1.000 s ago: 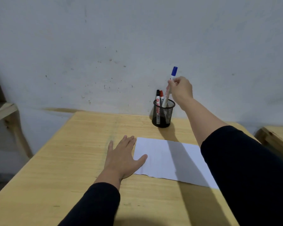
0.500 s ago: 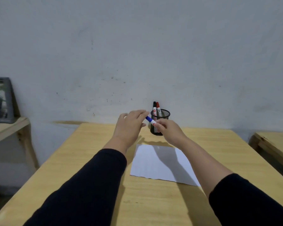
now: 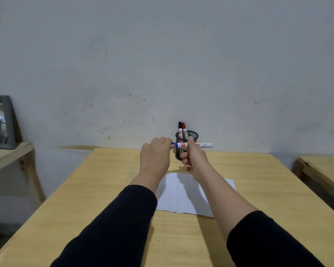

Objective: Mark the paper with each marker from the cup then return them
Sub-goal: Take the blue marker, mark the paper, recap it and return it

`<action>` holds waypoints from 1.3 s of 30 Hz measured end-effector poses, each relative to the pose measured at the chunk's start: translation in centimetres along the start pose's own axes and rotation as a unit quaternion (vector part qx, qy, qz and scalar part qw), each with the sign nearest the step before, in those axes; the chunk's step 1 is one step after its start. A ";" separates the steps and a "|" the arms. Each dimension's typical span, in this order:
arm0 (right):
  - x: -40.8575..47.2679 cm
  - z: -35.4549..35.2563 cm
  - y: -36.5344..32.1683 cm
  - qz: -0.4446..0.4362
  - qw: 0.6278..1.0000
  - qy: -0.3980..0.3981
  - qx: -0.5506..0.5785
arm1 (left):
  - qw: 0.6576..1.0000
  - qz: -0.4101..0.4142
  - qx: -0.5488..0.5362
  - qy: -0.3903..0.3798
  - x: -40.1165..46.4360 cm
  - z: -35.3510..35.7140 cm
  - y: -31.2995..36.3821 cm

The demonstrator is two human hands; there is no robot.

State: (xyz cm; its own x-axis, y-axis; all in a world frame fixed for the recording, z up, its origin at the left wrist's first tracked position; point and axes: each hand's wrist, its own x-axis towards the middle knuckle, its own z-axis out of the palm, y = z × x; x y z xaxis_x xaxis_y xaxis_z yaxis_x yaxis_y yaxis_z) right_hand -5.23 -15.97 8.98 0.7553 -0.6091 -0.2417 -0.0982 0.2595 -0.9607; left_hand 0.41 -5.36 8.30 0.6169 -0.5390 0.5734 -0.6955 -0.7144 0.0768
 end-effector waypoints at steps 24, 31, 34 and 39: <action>4.5 1.5 5.1 -0.127 0.990 0.034 -0.053 | 0.965 -0.163 -0.116 -0.171 -3.7 6.9 -5.9; 4.6 4.1 7.1 -0.098 0.991 0.052 0.070 | 0.979 -0.120 -0.082 -0.141 -5.5 7.3 -5.9; 5.0 4.7 7.3 -0.096 0.992 0.018 0.084 | 0.977 -0.130 -0.072 -0.154 -5.8 7.8 -6.0; 5.9 4.4 7.8 -0.092 0.993 -0.004 0.068 | 0.960 -0.142 -0.062 -0.232 -5.7 8.2 -6.3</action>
State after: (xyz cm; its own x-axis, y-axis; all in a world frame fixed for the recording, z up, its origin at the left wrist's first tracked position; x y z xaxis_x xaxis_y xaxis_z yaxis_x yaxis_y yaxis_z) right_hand 1.30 -14.23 0.63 0.7571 -0.6502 -0.0630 0.1289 0.2432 -0.9614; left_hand 4.29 -1.46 -2.17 0.8655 -0.4922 0.0927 -0.4965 -0.8186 0.2888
